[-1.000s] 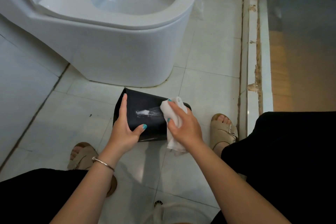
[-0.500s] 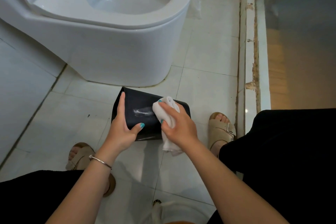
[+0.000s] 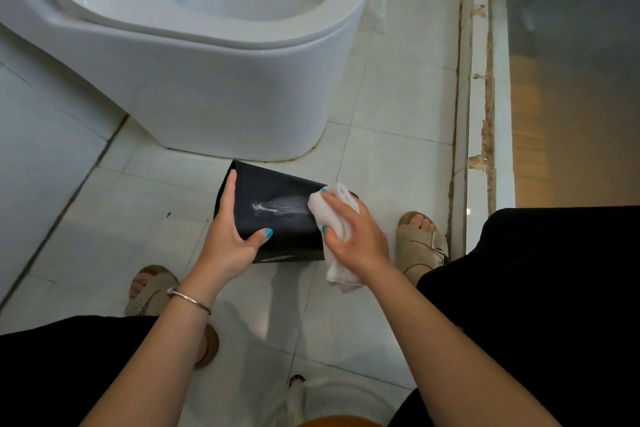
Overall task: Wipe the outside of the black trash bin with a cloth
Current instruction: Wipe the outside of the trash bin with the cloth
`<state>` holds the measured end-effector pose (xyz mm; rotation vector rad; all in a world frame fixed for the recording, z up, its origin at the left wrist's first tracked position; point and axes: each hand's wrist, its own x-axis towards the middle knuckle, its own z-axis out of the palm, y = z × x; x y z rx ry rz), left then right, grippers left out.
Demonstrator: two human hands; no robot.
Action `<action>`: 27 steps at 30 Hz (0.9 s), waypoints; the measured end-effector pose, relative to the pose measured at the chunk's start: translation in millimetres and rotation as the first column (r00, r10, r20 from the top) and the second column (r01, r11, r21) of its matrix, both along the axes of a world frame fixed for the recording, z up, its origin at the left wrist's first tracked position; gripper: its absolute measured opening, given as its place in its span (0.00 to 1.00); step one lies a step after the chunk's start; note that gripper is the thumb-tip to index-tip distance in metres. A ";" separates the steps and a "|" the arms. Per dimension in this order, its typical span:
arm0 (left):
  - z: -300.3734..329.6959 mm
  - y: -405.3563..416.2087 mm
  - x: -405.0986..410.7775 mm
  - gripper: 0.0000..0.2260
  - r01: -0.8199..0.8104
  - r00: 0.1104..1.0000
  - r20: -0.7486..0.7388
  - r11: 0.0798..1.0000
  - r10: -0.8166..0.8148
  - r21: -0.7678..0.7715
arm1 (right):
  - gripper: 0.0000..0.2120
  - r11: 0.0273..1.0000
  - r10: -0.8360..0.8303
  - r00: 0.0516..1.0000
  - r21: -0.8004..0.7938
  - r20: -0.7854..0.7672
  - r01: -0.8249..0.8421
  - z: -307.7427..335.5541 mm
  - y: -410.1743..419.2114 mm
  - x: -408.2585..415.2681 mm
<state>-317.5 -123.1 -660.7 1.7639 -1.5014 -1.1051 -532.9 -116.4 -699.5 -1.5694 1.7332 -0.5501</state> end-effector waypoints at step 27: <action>0.4 6.6 2.8 0.49 0.143 0.990 -0.007 0.987 -0.143 0.078 | 0.29 0.973 0.188 0.982 -0.128 -0.036 -0.191 24.4 0.3 30.4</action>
